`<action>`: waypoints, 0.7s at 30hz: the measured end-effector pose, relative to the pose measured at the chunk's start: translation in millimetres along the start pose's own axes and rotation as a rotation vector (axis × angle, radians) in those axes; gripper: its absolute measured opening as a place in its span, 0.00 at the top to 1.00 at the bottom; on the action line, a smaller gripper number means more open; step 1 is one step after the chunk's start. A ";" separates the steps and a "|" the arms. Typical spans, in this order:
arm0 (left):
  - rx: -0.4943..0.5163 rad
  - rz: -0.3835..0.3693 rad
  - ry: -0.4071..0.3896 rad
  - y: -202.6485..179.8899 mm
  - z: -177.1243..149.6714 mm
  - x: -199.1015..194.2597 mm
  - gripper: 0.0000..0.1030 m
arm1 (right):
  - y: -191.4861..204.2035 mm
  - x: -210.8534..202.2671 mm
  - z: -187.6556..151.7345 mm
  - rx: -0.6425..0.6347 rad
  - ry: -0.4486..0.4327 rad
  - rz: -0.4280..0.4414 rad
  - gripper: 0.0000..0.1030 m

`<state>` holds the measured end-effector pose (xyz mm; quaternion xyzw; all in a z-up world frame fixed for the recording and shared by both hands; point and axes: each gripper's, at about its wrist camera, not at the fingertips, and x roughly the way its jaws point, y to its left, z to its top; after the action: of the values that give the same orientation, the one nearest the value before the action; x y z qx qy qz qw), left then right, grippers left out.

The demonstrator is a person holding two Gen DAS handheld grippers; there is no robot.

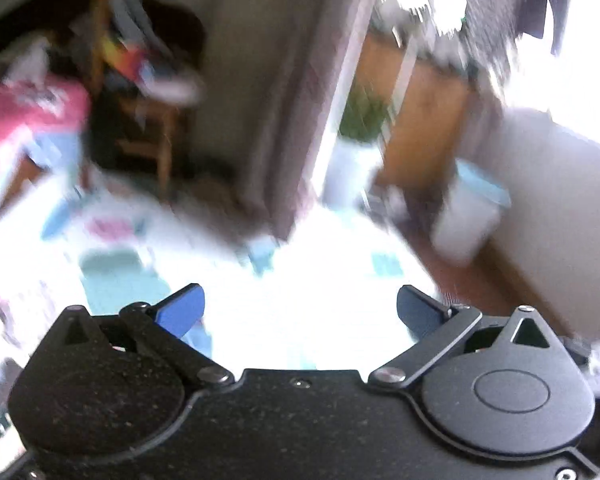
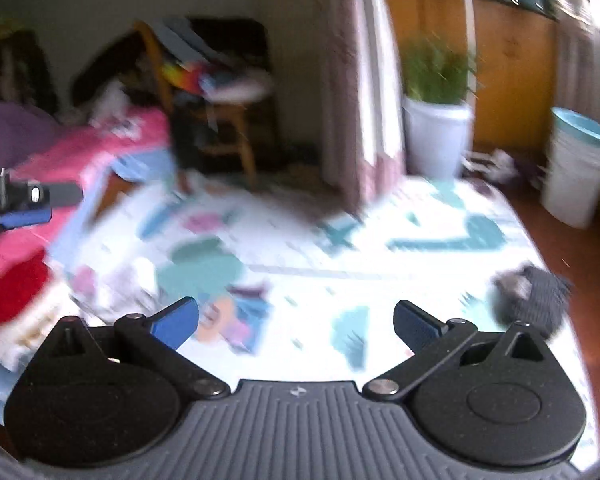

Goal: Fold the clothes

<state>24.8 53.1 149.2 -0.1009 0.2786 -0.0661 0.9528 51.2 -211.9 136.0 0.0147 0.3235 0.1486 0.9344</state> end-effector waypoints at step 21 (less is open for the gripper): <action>0.113 0.159 0.300 -78.2 -96.3 103.7 0.00 | -52.4 68.6 -92.6 0.131 0.252 -0.175 0.00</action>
<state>53.7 -56.7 34.1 -0.0137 0.4205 -0.0202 0.9070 60.1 -248.5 15.2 0.0286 0.4470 0.0462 0.8929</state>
